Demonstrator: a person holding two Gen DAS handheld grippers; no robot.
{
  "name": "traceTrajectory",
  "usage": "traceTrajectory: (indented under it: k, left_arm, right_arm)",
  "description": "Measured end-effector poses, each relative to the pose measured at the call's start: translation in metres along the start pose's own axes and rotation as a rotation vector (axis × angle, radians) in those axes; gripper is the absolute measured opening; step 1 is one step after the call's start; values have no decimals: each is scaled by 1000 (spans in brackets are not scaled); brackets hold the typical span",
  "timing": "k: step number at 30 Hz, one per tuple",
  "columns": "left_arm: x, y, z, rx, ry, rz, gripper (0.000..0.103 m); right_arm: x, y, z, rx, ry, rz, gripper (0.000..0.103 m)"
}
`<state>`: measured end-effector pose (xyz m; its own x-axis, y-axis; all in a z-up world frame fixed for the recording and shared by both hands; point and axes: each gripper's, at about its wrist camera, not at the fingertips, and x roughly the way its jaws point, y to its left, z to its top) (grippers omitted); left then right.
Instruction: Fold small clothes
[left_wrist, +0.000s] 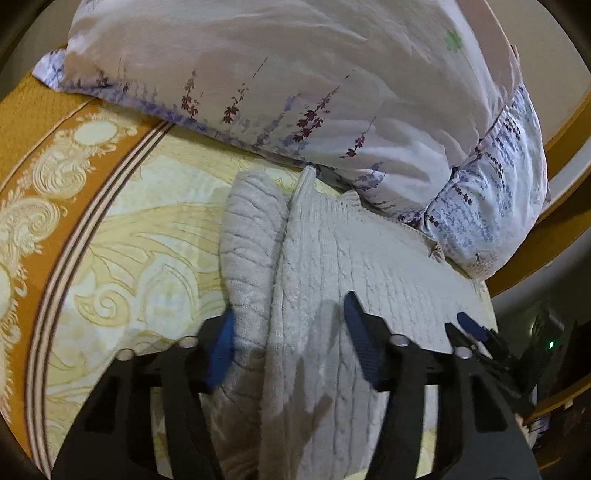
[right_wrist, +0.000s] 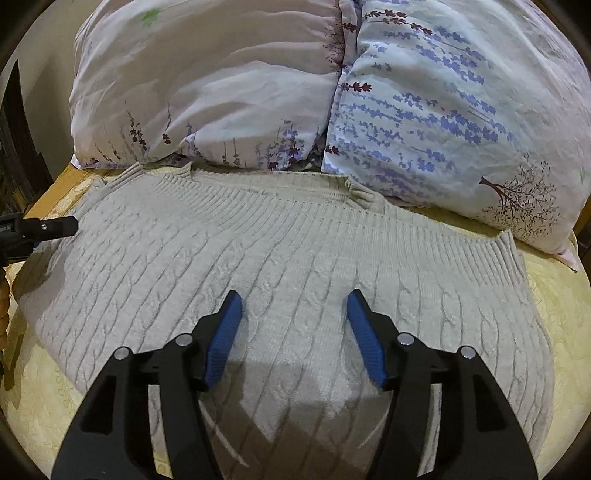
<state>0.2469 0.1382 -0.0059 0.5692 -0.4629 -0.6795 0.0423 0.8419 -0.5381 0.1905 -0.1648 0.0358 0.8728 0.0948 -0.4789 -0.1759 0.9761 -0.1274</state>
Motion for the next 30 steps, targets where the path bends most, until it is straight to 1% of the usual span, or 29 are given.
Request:
traceTrajectory:
  k: [3,4,6,9,11,12,14,19,22,26,29,30]
  left_arm:
    - [4,-4,-1,-15,14,-10,37]
    - [4,-5,-1,-17,15,-11,34]
    - [3,-8,0,-21,13,-19,24]
    - [-4,-16,4,-32,-6,-66,20]
    - [-10,-24,8,-30,-20,-98,19]
    - [-14,-31,10,-25,-28,-128,18]
    - [-18,-45,15,-8,-38,-159,17]
    - [-18,-96,25,70,-48,-239,15]
    - [-8,-126,27,107,-29,-280,15]
    - [10,-151,27,122,2,-313,15]
    - [28,-167,23,123,36,-334,15]
    - [34,-173,21,129,47,-339,15]
  right_arm:
    - [0,2,0,-12,-2,-11,61]
    - [0,2,-1,-13,-1,-12,61]
    - [1,1,0,-13,-1,-8,61]
    - [1,1,-1,-11,0,-7,61]
    - [1,1,-1,-11,0,-4,61]
    - [2,0,-1,-10,0,0,61]
    - [2,0,-1,-5,0,6,61]
    - [3,-1,-1,2,-1,20,61]
    - [1,-2,-2,4,-1,27,61]
    - [0,-5,-2,2,1,45,61]
    - [-5,-11,-2,8,-7,82,60]
    - [-8,-15,-2,17,-12,98,58]
